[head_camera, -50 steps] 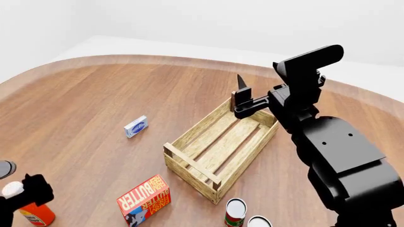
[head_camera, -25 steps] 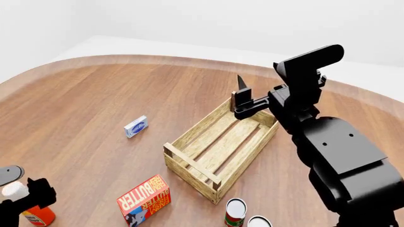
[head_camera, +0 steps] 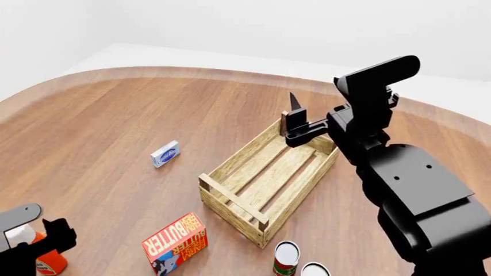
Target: Pick up the ketchup, and put it in the wooden tray.
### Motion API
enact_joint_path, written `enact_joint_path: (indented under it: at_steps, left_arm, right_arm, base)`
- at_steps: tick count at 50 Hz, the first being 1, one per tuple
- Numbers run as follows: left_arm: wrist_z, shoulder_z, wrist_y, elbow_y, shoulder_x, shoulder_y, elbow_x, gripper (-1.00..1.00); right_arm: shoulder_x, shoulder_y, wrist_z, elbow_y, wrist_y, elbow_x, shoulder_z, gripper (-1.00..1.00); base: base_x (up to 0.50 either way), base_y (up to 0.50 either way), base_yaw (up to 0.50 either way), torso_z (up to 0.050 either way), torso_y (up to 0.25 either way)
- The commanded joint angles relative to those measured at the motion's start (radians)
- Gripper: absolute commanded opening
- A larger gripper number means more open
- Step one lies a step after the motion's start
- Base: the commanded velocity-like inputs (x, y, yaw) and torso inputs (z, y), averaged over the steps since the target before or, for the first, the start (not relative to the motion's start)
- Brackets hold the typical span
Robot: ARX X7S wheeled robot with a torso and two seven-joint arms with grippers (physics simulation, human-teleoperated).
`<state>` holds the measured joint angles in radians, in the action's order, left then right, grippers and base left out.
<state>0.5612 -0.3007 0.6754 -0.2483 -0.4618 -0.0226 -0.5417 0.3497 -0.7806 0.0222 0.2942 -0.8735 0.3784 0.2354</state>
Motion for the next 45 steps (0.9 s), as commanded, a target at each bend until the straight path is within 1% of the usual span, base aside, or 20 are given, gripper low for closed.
enact_joint_path:
  at_steps: [1,12,23,45]
  left_arm:
    - [-0.007,0.033,-0.052,0.083,0.010,-0.040,0.042,1.00]
    - [-0.011,0.062,-0.093,0.145,0.022,-0.073,0.074,1.00]
    - [-0.020,0.097,-0.173,0.272,0.039,-0.125,0.127,1.00]
    - [-0.001,0.124,-0.331,0.549,0.074,-0.230,0.216,1.00]
  right_arm:
    - [0.004,0.003,-0.008,0.007,-0.008,0.003,-0.001,1.00]
    - [0.009,0.009,-0.015,0.017,-0.013,0.009,-0.006,1.00]
    - [0.010,0.015,-0.021,0.011,-0.011,0.010,-0.009,1.00]
    - [0.018,0.024,-0.041,0.039,-0.036,0.022,-0.015,1.00]
  base:
    - [0.00,0.00,0.00,0.000,0.000]
    - [0.00,0.00,0.00,0.000,0.000]
    - [0.00,0.00,0.00,0.000,0.000]
    - [0.00,0.00,0.00,0.000,0.000]
